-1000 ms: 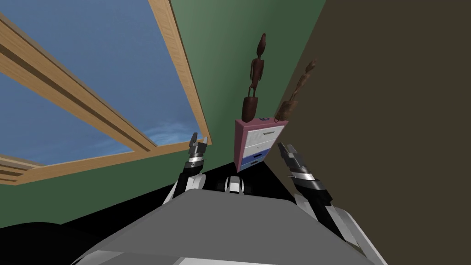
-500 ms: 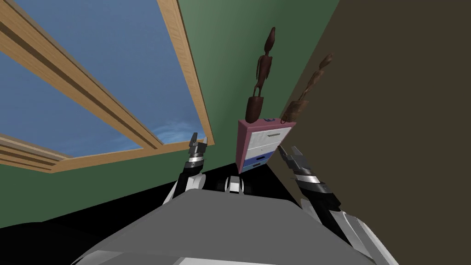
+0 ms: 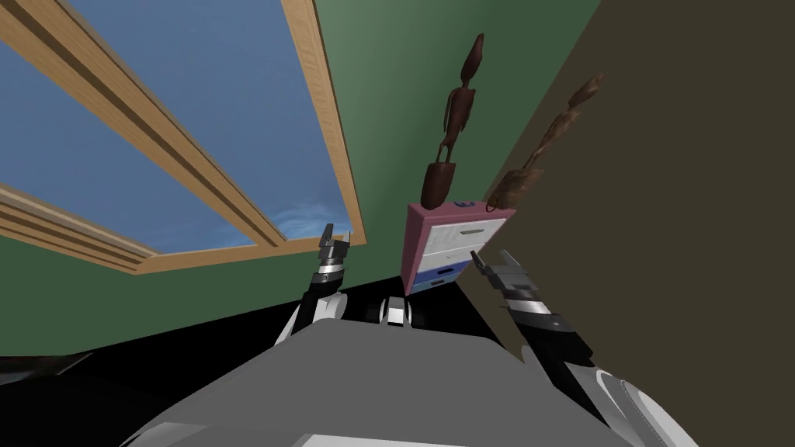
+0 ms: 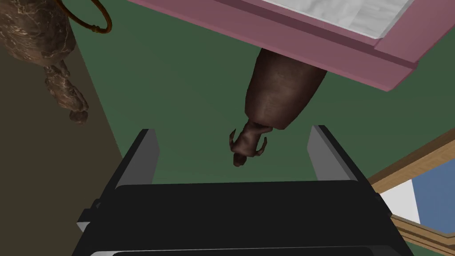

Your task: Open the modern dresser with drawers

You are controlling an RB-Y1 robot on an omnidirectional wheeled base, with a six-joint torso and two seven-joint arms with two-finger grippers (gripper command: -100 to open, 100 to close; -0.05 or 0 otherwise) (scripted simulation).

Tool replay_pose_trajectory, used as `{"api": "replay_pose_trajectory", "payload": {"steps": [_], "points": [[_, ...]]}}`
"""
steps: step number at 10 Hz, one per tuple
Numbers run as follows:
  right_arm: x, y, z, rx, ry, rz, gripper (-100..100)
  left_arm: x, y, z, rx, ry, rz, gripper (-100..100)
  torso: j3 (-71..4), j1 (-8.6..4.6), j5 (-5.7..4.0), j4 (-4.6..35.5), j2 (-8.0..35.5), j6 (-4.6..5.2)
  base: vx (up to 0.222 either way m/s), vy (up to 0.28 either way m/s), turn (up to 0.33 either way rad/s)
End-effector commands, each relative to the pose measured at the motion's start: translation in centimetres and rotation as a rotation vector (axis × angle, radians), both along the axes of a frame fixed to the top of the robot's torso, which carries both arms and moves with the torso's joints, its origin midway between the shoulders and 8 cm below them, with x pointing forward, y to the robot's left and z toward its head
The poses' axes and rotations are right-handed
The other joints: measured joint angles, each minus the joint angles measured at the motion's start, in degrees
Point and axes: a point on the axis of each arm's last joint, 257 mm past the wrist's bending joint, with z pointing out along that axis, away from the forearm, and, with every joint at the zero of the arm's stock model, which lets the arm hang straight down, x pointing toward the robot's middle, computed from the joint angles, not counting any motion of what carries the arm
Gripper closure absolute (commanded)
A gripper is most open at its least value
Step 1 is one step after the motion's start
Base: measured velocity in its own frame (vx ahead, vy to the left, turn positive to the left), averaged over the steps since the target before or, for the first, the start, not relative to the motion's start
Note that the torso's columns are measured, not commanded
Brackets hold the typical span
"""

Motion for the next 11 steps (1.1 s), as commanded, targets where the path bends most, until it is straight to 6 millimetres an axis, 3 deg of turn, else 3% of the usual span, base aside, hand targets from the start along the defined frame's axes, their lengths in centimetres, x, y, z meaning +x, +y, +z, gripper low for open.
{"api": "replay_pose_trajectory", "payload": {"steps": [1, 4, 10, 11], "points": [[-0.4, -1.4, -0.9, -0.151, 0.043, -0.068, -100, 0.0, 0.0, 0.0, 0.000, 0.000, 0.000, 0, 0.00, 0.02, 0.01, 0.00, 0.01, 0.03, 0.028, -0.006, 0.204], [-0.7, -2.3, -1.5, -0.251, 0.073, -0.109, -100, 0.0, 0.0, 0.0, 0.000, 0.000, 0.000, 0, 0.00, 0.01, 0.00, 0.00, 0.01, 0.01, 0.018, -0.013, 0.103], [-2.2, -7.4, -4.2, -0.676, 0.216, -0.264, -100, 0.0, 0.0, 0.0, 0.000, 0.000, 0.000, 0, 0.00, -0.01, 0.00, 0.00, 0.01, -0.01, 0.009, -0.036, 0.232], [-2.1, -7.4, -4.2, -0.690, 0.219, -0.266, -100, 0.0, 0.0, 0.0, 0.000, 0.000, 0.000, 0, 0.00, -0.05, -0.01, 0.00, 0.01, 0.02, -0.006, -0.047, 0.099]]}}
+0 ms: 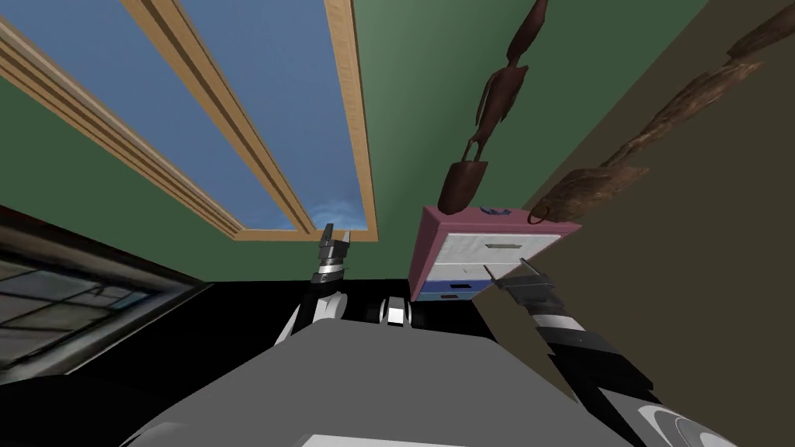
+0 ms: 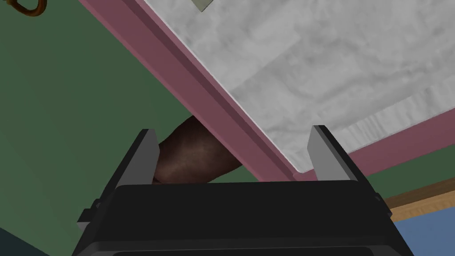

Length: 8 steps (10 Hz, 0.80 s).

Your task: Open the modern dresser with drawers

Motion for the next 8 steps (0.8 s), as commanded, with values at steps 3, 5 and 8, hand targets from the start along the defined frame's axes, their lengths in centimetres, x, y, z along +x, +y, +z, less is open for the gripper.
{"api": "replay_pose_trajectory", "payload": {"steps": [3, 5, 8], "points": [[-1.1, -3.7, -1.4, -0.291, 0.109, -0.087, -100, 0.0, 0.0, 0.0, 0.000, 0.000, 0.000, 0, 0.01, 0.10, 0.03, 0.00, 0.00, -0.02, -0.017, -0.045, 0.269], [-1.7, -5.6, -1.9, -0.428, 0.162, -0.122, -100, 0.0, 0.0, 0.0, 0.000, 0.000, 0.000, 0, 0.02, 0.02, 0.00, 0.01, 0.03, 0.00, -0.036, -0.071, 0.301], [-2.4, -7.3, -2.2, -0.559, 0.213, -0.152, -100, 0.0, 0.0, 0.0, 0.000, 0.000, 0.000, 0, -0.05, 0.17, 0.05, -0.02, -0.08, -0.02, -0.016, -0.045, 0.145]]}}
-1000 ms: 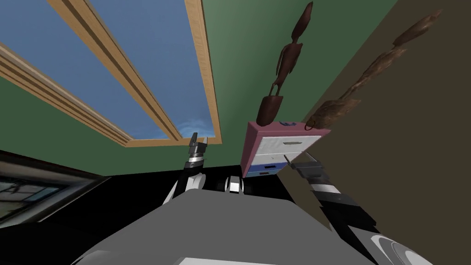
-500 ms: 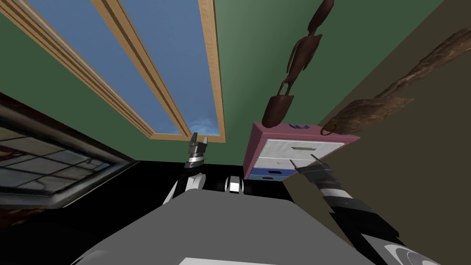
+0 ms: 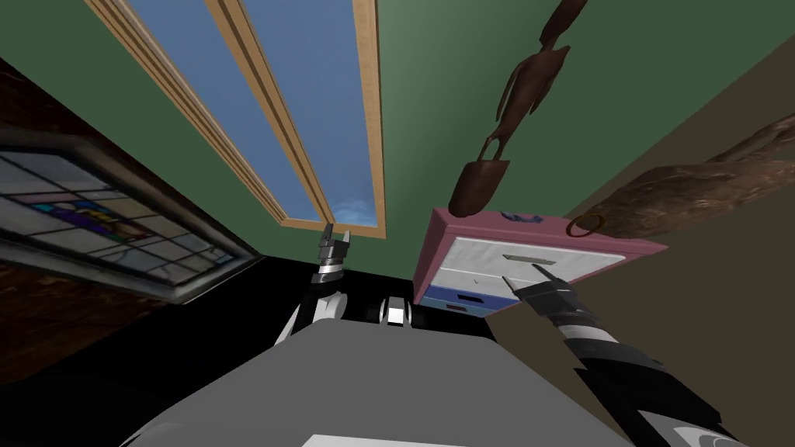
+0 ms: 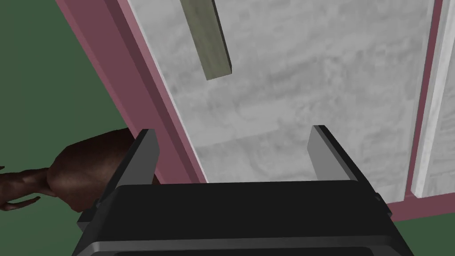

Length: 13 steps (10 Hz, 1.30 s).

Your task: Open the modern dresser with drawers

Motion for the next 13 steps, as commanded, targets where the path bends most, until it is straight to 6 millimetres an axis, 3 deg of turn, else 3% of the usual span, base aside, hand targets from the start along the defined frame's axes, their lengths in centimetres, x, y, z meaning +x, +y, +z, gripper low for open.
{"api": "replay_pose_trajectory", "payload": {"steps": [1, 7, 10, 11, 13], "points": [[-0.8, -2.1, -0.4, -0.154, 0.062, -0.036, -100, 0.0, 0.0, 0.0, 0.000, 0.000, 0.000, 0, 0.01, -0.04, -0.01, 0.00, 0.02, 0.00, -0.027, -0.050, 0.217], [-2.2, -5.6, -0.2, -0.427, 0.173, -0.083, -100, 0.0, 0.0, 0.0, 0.000, 0.000, 0.000, 0, 0.02, -0.03, -0.01, 0.01, 0.03, 0.02, -0.019, -0.042, 0.176], [-2.2, -5.5, -0.2, -0.403, 0.164, -0.081, -100, 0.0, 0.0, 0.0, 0.000, 0.000, 0.000, 0, -0.12, -0.09, -0.02, -0.05, -0.22, 0.01, 0.050, -0.017, 0.016], [-2.2, -5.6, -0.2, -0.402, 0.164, -0.082, 100, 0.0, 0.0, 0.0, 0.000, 0.000, 0.000, 0, -0.06, -0.07, -0.03, -0.03, -0.06, 0.01, 0.008, -0.002, 0.000], [-2.1, -5.1, 0.0, -0.403, 0.158, -0.073, 100, 0.0, 0.0, 0.0, 0.000, 0.000, 0.000, 0, 0.33, -0.19, -0.33, -0.05, 0.39, 0.04, -0.119, 0.015, -0.047]]}}
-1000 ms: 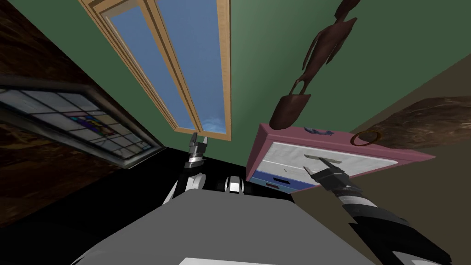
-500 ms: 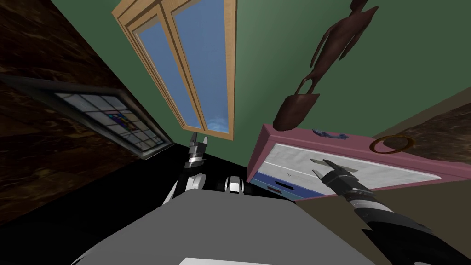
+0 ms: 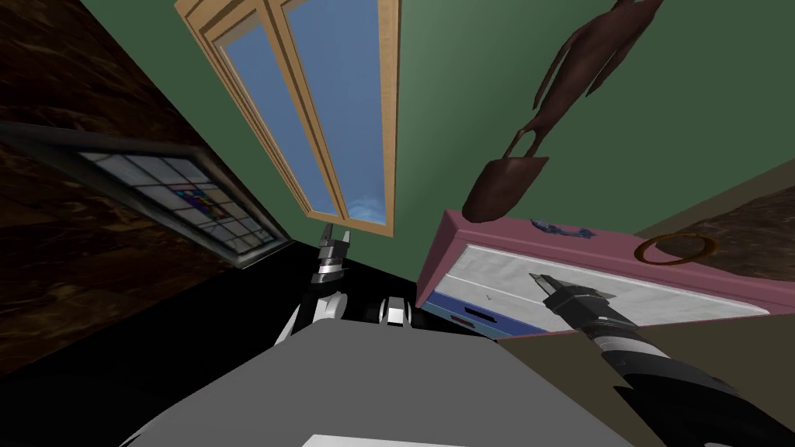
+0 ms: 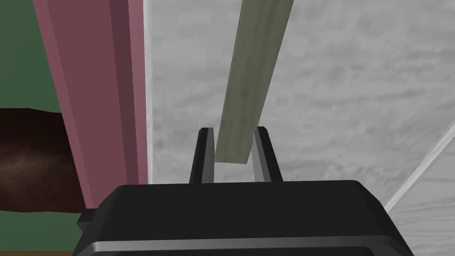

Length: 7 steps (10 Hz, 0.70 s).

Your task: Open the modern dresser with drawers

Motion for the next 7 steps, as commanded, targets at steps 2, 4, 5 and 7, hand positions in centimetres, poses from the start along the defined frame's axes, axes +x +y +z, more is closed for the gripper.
{"api": "replay_pose_trajectory", "payload": {"steps": [2, 4, 5, 7], "points": [[0.0, 0.8, -0.1, 0.006, 0.006, 0.017, 100, 0.0, 0.0, 0.0, 0.000, 0.000, 0.000, 0, -0.09, -0.10, 0.12, 0.08, -0.09, 0.02, -0.183, 0.029, -0.044], [0.1, 1.0, 0.0, 0.007, 0.005, 0.022, 100, 0.0, 0.0, 0.0, 0.000, 0.000, 0.000, 0, -0.24, -0.06, 0.25, 0.09, -0.26, 0.07, -0.140, 0.031, -0.025], [0.1, 1.5, -0.2, 0.008, 0.011, 0.032, 100, 0.0, 0.0, 0.0, 0.000, 0.000, 0.000, 0, -0.47, -0.08, 0.32, 0.04, -0.61, 0.02, -0.136, 0.042, -0.048], [0.1, 1.7, -0.2, 0.007, 0.014, 0.038, 100, 0.0, 0.0, 0.0, 0.000, 0.000, 0.000, 0, -0.25, 0.07, 0.21, 0.02, -0.30, -0.01, -0.176, 0.036, -0.054]]}}
